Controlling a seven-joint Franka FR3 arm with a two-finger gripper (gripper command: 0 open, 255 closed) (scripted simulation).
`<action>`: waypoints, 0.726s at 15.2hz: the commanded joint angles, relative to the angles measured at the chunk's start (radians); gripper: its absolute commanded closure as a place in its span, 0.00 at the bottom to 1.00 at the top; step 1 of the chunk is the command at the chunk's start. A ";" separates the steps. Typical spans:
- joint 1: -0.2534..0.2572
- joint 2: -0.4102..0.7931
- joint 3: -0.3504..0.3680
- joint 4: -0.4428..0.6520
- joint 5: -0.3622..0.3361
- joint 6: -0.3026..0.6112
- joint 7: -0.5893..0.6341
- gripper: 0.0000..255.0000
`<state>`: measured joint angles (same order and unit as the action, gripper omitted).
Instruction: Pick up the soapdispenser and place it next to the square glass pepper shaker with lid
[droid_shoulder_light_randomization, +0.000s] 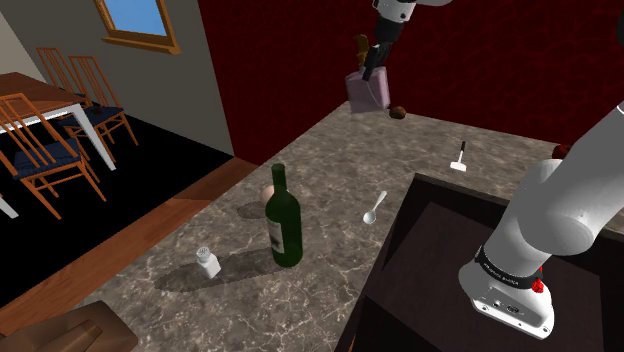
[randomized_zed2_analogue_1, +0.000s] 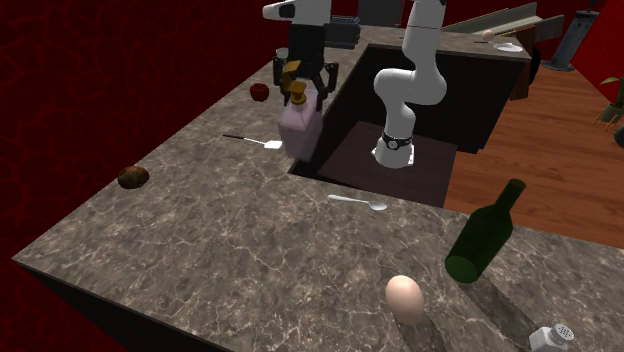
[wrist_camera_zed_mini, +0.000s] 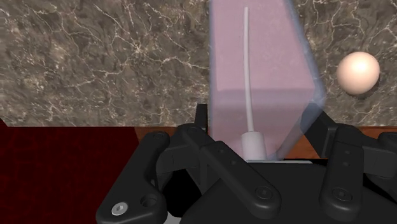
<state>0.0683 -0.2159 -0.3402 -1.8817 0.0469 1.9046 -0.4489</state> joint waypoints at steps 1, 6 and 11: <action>0.008 -0.012 0.018 -0.010 -0.006 0.000 0.028 1.00; 0.045 -0.064 0.103 -0.101 -0.030 0.048 0.156 1.00; 0.082 -0.087 0.189 -0.162 -0.040 0.089 0.281 1.00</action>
<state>0.1423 -0.3002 -0.1698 -2.0329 0.0078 1.9843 -0.1963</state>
